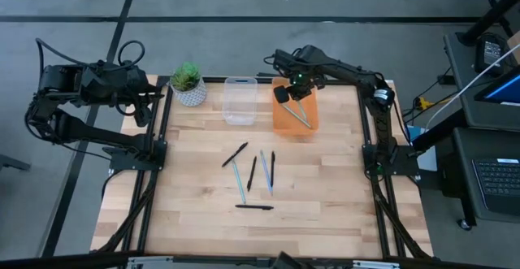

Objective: Sort pens & pencils
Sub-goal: Put the light green pencil into the orange bin

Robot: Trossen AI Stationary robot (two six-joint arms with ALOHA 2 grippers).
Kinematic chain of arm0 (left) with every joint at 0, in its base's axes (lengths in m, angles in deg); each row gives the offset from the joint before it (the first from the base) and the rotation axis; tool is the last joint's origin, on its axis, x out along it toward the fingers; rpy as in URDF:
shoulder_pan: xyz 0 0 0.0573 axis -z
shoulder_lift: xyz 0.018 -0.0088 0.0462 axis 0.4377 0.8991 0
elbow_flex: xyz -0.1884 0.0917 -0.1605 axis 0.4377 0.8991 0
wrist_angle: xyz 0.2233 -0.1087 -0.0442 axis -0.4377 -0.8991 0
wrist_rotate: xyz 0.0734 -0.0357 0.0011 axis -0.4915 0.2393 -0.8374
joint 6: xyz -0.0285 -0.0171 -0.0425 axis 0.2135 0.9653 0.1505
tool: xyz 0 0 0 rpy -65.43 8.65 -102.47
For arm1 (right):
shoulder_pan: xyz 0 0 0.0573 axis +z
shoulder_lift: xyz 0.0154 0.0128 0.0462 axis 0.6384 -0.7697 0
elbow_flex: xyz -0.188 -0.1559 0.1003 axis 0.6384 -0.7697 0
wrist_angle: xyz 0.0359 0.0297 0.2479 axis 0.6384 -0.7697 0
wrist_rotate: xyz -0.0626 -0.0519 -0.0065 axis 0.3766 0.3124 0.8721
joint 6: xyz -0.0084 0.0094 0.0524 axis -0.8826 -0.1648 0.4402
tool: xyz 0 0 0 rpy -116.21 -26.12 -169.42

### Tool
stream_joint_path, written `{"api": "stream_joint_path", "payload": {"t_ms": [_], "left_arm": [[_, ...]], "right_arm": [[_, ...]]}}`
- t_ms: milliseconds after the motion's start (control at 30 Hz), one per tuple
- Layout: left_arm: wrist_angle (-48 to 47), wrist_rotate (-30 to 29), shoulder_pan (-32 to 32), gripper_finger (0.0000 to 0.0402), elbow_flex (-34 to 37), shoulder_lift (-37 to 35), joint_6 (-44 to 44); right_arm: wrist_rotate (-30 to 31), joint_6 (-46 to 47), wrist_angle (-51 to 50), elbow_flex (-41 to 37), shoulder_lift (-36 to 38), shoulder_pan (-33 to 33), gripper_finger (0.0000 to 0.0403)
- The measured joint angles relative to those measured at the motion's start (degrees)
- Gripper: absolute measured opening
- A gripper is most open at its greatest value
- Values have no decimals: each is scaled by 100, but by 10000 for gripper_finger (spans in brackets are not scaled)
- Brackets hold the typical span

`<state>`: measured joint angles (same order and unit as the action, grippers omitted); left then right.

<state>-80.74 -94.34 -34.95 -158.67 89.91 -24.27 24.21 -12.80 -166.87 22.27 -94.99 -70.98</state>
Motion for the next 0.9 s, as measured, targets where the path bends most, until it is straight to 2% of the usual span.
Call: {"api": "stream_joint_path", "payload": {"t_ms": [367, 900], "left_arm": [[0, 0, 2, 86, 0, 0, -4], [0, 0, 0, 86, 0, 0, -24]], "right_arm": [[-40, -175, 245, 0, -443, -2, 42], [-39, -321, 656, 0, -684, -13, 42]]}}
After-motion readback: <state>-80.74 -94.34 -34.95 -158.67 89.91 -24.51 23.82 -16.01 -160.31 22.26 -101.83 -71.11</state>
